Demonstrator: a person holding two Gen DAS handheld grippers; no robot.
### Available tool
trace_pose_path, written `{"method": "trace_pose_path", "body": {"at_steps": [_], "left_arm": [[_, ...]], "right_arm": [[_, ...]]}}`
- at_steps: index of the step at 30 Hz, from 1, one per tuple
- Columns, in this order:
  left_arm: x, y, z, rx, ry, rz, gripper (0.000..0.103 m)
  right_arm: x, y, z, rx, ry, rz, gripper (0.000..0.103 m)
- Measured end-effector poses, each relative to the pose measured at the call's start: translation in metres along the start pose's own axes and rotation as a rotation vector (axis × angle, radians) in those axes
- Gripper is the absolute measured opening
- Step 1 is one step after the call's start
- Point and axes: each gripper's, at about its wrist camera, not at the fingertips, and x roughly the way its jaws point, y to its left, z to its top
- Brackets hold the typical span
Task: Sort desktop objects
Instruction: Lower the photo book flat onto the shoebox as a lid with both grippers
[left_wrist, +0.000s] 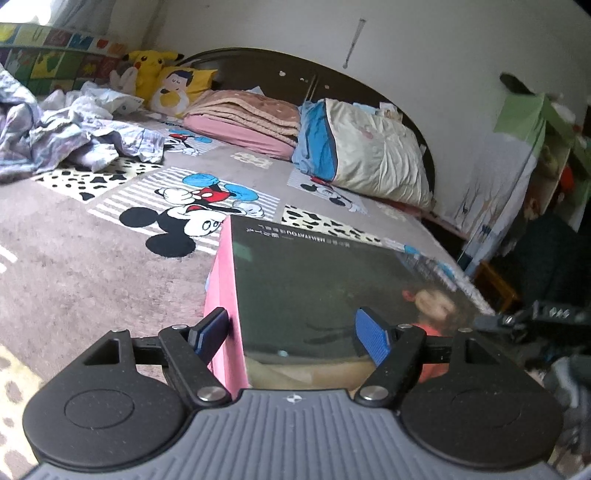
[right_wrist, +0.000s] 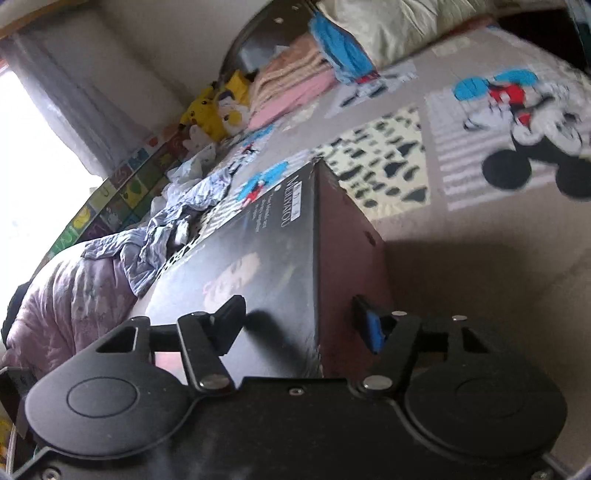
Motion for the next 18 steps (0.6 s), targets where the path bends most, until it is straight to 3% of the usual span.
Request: {"method": "trace_pose_path", "body": {"at_steps": [8, 15, 18], "left_arm": [[0.001, -0.007, -0.003, 0.047, 0.014, 0.032, 0.075], [0.004, -0.026, -0.004, 0.140, 0.052, 0.112, 0.075], [0.005, -0.037, -0.001, 0.204, 0.071, 0.151, 0.075]], "right_arm": [[0.001, -0.003, 0.000, 0.023, 0.017, -0.014, 0.060], [0.002, -0.001, -0.004, -0.019, 0.004, -0.044, 0.060], [0.002, -0.004, -0.006, -0.021, -0.009, -0.056, 0.065]]}}
